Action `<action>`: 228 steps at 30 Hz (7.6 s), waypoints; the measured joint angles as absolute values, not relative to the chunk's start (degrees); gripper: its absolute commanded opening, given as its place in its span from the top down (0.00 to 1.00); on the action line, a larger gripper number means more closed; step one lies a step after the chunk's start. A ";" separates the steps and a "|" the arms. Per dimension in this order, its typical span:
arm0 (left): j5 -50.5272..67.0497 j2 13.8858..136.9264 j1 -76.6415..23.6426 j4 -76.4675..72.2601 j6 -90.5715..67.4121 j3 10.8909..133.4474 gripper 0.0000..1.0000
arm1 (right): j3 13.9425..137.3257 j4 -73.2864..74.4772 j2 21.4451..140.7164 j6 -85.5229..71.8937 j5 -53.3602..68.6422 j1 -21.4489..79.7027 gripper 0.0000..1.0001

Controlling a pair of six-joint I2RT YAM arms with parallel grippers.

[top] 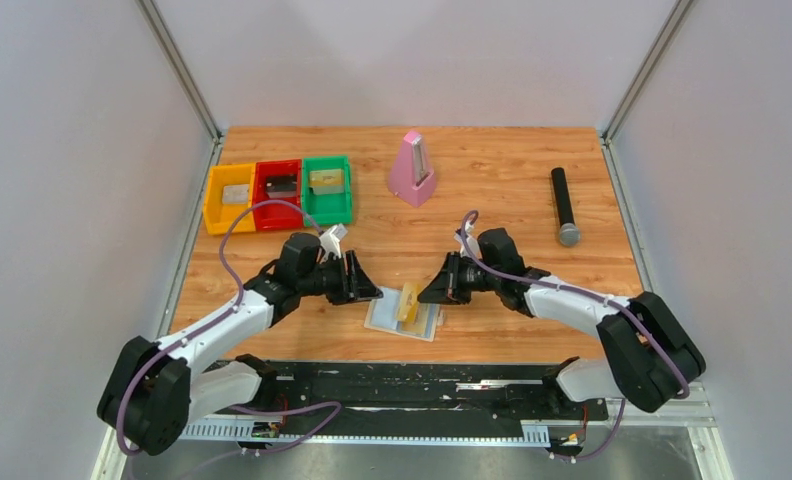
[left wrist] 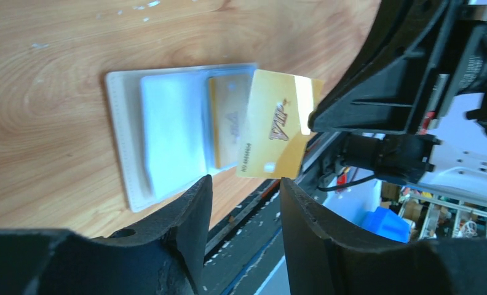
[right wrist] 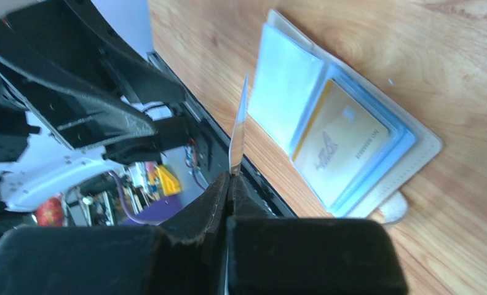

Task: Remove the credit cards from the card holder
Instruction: Remove the credit card from the card holder, then place the credit card in the storage box.

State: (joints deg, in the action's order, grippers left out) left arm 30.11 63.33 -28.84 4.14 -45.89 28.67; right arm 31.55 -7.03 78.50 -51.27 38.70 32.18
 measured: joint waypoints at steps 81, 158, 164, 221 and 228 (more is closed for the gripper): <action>49.15 63.26 -24.60 -5.67 -49.56 32.73 1.00 | 34.81 -8.01 63.44 -44.84 31.16 35.51 0.32; 52.45 87.09 1.32 18.15 -29.23 68.45 1.00 | 29.65 -9.39 54.87 -53.15 29.89 28.29 0.00; 45.41 98.59 4.40 28.03 -23.81 84.71 1.00 | 29.74 -7.55 54.33 -51.64 28.71 28.29 0.00; 38.20 129.69 5.28 31.40 -25.19 113.30 0.51 | 36.82 -2.92 65.58 -45.28 27.83 28.29 0.00; 36.86 127.90 5.10 35.44 -25.19 113.56 0.51 | 37.65 3.33 65.58 -46.44 25.50 28.29 0.07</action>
